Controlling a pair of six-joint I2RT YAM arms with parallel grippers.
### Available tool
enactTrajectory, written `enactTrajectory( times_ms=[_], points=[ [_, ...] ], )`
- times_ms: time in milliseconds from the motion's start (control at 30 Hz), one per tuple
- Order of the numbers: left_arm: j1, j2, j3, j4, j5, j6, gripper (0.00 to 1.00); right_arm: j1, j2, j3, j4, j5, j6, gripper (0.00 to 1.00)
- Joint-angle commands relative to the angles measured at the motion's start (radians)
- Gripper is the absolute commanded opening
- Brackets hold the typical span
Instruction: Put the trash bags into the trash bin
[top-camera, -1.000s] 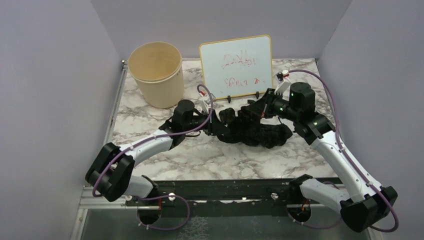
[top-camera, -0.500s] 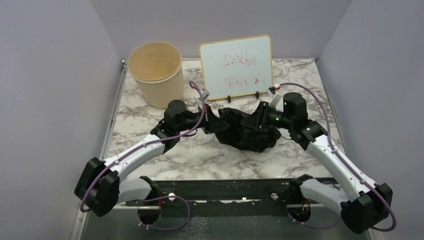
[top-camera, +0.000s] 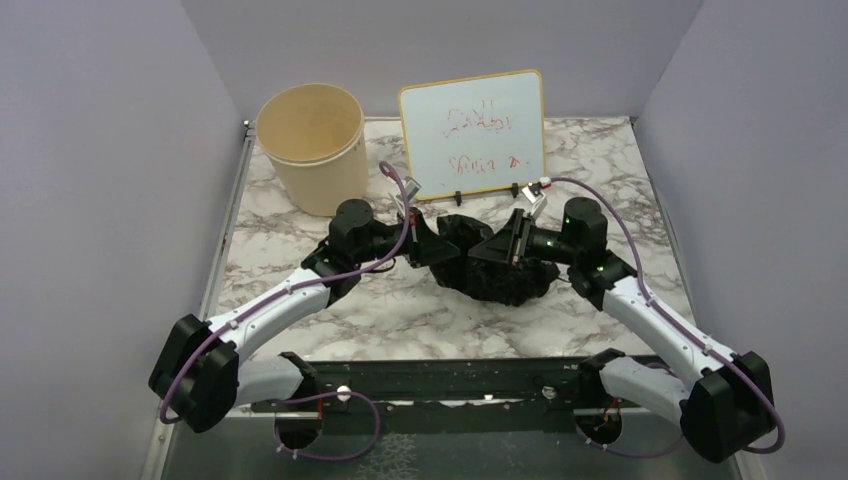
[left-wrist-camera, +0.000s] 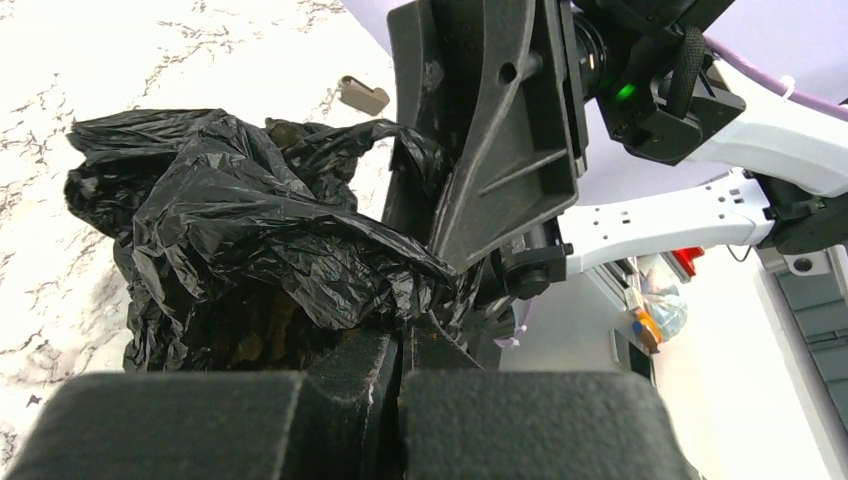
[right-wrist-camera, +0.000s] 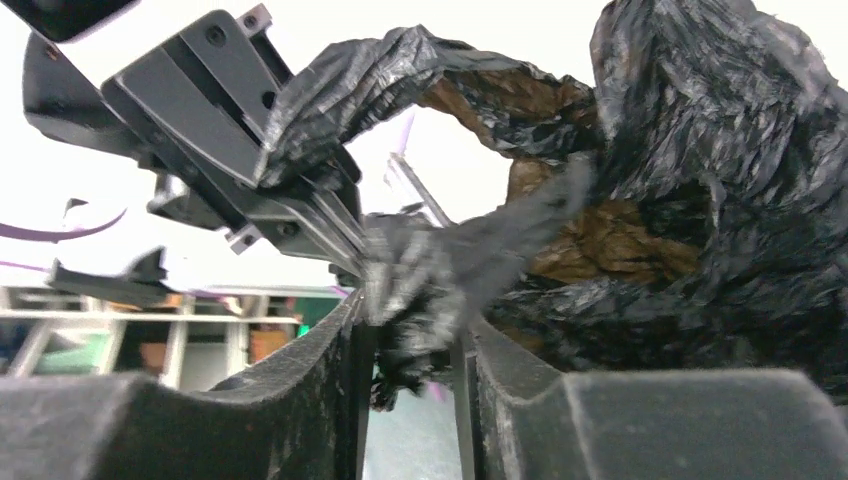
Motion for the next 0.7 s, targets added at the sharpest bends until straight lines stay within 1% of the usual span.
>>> enactTrajectory(
  times_ms=[0,33,133,200,233,267,300,333,367,400,433,467,500,533,567,600,633,667],
  points=[
    [-0.007,-0.001,0.025,0.014,-0.005,0.013,0.0,0.001,0.005,-0.006,0.123,-0.021,0.067,0.23],
    [-0.007,0.0,0.021,0.014,-0.008,0.013,0.0,0.002,0.006,-0.01,0.133,-0.014,0.075,0.14],
    [0.001,0.01,0.051,-0.01,-0.015,-0.002,0.0,0.002,0.017,0.009,0.142,0.018,0.089,0.07],
    [0.013,0.028,0.151,-0.104,0.01,0.036,0.0,-0.001,0.026,0.105,0.058,0.07,0.028,0.05],
    [0.019,0.039,0.232,-0.177,0.004,0.085,0.0,-0.001,0.039,0.207,-0.024,0.11,-0.05,0.04],
    [0.023,0.057,0.338,-0.287,-0.018,0.153,0.0,-0.001,0.064,0.331,-0.127,0.151,-0.13,0.03],
    [0.027,0.096,0.484,-0.407,-0.039,0.235,0.0,-0.001,0.094,0.511,-0.251,0.189,-0.208,0.02],
    [0.03,0.139,0.648,-0.528,-0.061,0.297,0.0,-0.001,0.129,0.699,-0.352,0.206,-0.293,0.02],
    [0.03,0.172,0.856,-0.63,-0.065,0.345,0.0,-0.001,0.16,0.876,-0.419,0.202,-0.353,0.01],
    [0.029,0.231,1.108,-0.677,-0.018,0.368,0.0,-0.001,0.18,1.028,-0.449,0.191,-0.393,0.01],
    [0.029,0.263,1.246,-0.679,0.03,0.366,0.0,-0.001,0.188,1.13,-0.452,0.183,-0.418,0.01],
    [0.025,0.276,1.346,-0.651,0.068,0.355,0.0,-0.001,0.185,1.193,-0.432,0.164,-0.441,0.01],
    [0.02,0.267,1.374,-0.603,0.101,0.34,0.0,-0.001,0.162,1.197,-0.401,0.129,-0.464,0.02],
    [0.018,0.236,1.347,-0.558,0.113,0.329,0.0,-0.001,0.128,1.151,-0.373,0.101,-0.485,0.03],
    [0.016,0.192,1.259,-0.528,0.106,0.331,0.0,-0.001,0.088,1.056,-0.367,0.112,-0.49,0.04],
    [0.016,0.127,1.128,-0.5,0.086,0.343,0.0,-0.001,0.045,0.945,-0.394,0.166,-0.492,0.04],
    [0.016,0.058,0.937,-0.463,0.057,0.354,0.0,0.0,0.007,0.792,-0.43,0.24,-0.478,0.04],
    [0.015,-0.009,0.728,-0.424,-0.003,0.348,0.0,-0.001,-0.027,0.618,-0.448,0.309,-0.432,0.03]
  ],
)
